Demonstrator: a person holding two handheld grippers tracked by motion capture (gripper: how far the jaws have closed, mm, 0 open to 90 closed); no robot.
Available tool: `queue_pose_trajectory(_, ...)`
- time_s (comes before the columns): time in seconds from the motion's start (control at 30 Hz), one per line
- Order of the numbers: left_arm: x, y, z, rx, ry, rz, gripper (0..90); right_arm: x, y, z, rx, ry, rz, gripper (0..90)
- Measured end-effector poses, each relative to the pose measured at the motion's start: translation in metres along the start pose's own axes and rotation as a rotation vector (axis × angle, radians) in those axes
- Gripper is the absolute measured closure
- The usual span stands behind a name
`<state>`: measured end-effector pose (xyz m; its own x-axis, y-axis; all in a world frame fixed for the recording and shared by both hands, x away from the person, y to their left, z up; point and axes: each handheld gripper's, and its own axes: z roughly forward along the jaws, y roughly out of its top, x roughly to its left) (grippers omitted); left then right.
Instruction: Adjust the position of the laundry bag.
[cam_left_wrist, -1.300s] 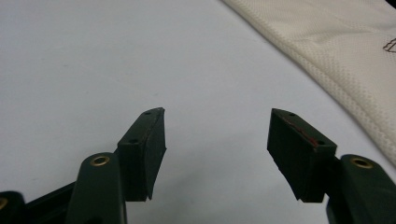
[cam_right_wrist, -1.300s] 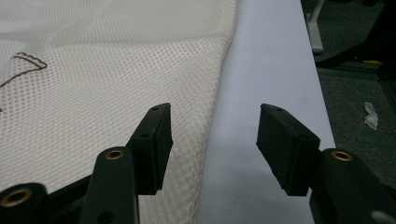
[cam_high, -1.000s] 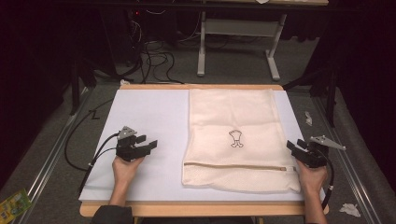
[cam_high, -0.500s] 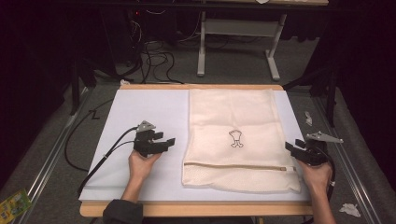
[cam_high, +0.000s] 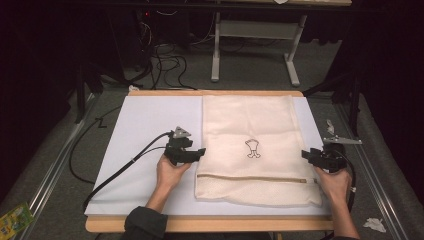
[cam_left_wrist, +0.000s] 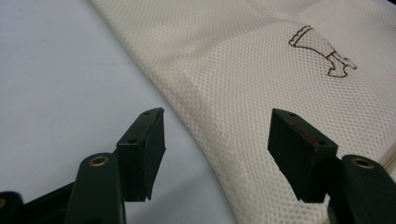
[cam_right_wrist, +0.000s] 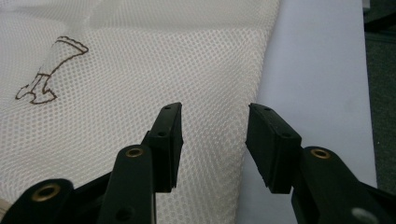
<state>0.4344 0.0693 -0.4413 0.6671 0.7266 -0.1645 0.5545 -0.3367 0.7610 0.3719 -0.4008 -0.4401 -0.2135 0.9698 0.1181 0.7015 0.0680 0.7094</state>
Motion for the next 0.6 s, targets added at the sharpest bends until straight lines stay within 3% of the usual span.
queue_pose_trajectory(0.2, -0.006, 0.006, 0.013, 0.015, 0.009, -0.006, 33.8, -0.002, 0.003, 0.007, 0.041, -0.01, 0.024, 58.6)
queue_pose_trajectory(0.6, -0.008, 0.012, 0.041, 0.116, 0.062, -0.048, 32.1, -0.002, 0.009, 0.02, 0.107, -0.031, 0.036, 55.5)
